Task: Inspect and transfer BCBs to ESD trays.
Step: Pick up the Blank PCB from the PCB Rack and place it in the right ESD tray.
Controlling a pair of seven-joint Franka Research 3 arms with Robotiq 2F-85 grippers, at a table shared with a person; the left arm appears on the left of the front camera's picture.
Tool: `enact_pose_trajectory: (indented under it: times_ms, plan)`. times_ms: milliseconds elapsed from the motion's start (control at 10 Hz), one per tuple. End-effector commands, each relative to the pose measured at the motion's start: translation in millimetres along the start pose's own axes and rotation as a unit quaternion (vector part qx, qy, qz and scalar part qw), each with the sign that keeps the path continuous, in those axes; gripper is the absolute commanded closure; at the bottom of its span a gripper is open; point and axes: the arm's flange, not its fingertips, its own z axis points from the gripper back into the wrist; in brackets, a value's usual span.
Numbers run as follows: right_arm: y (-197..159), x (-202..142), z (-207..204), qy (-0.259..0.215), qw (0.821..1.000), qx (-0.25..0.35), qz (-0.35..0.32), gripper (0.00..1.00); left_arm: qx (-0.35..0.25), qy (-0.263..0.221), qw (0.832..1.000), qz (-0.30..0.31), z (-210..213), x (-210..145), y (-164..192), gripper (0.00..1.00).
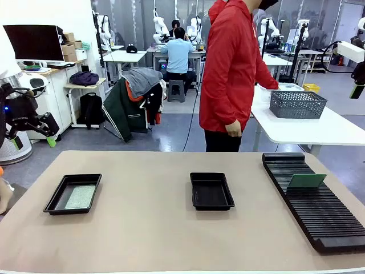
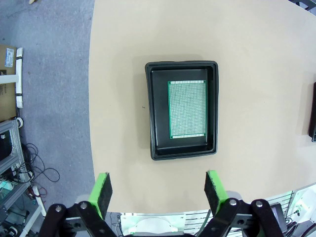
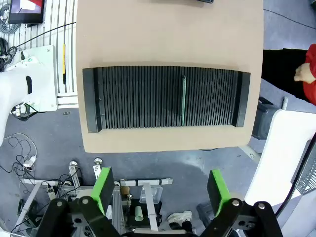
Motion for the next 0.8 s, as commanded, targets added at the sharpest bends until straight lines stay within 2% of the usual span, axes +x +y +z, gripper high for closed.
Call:
enact_pose_trajectory:
  times_ms: [0,200,700]
  plan:
    - [0.9,-0.3,-0.8,0.005,1.000,0.006,0.001,0.00,0.000,-0.003,1.000,0.001,-2.4,-0.4,0.7,0.00]
    - [0.0,0.0,0.0,0.000,1.000,0.000,0.000,0.00,0.000,-0.003,1.000,0.001,-2.4,-0.4,0.7,0.00]
    - [-11.7,-1.6,-77.0,-0.028,0.999,-0.028,0.032,0.00,0.000,-0.003,1.000,0.001,-2.4,-0.4,0.7,0.00]
